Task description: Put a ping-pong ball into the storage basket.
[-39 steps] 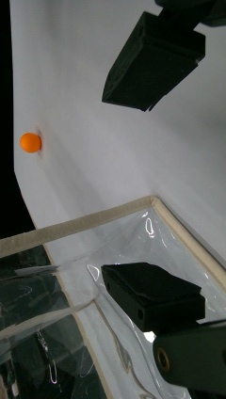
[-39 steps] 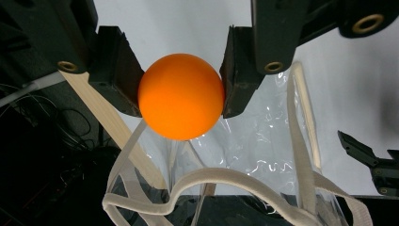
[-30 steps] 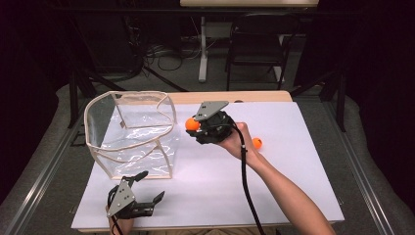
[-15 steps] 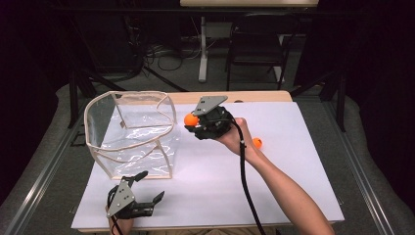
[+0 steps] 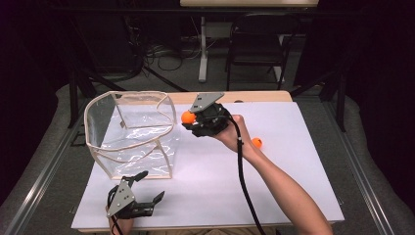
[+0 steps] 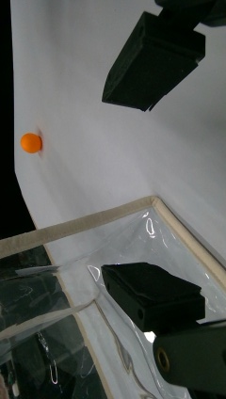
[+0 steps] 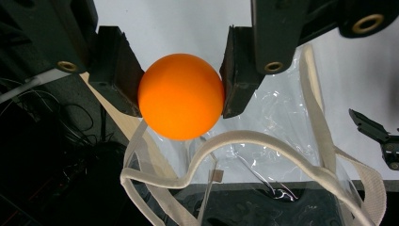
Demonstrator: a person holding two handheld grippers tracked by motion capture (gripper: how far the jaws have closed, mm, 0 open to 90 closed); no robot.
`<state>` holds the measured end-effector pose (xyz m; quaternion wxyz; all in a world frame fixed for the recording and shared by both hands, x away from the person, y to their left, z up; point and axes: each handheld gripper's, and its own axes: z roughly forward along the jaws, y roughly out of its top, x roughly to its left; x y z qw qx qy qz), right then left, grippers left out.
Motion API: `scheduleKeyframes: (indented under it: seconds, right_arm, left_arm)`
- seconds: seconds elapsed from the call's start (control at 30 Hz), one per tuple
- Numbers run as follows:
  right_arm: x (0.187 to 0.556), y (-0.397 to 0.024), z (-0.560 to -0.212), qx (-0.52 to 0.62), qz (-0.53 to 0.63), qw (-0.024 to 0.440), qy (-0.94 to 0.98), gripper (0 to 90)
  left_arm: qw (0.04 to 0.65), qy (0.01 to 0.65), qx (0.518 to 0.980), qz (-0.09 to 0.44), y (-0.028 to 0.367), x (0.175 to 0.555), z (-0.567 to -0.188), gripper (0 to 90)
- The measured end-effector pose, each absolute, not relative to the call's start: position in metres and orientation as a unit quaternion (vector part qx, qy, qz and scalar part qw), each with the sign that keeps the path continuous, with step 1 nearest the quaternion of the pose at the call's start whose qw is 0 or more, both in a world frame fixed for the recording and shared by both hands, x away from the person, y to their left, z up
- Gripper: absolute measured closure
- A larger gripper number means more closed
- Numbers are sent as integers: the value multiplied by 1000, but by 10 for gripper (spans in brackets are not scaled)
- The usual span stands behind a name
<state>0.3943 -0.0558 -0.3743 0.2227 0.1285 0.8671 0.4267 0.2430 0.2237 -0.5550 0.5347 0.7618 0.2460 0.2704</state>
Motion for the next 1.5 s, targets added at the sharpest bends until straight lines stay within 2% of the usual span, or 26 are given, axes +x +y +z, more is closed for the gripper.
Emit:
scheduleKeyframes:
  seconds: [1.5]
  right_arm:
    - [401,-35,-353,120,449,227,856,506]
  left_arm:
    - [536,246,761,270,225,243,-555,157]
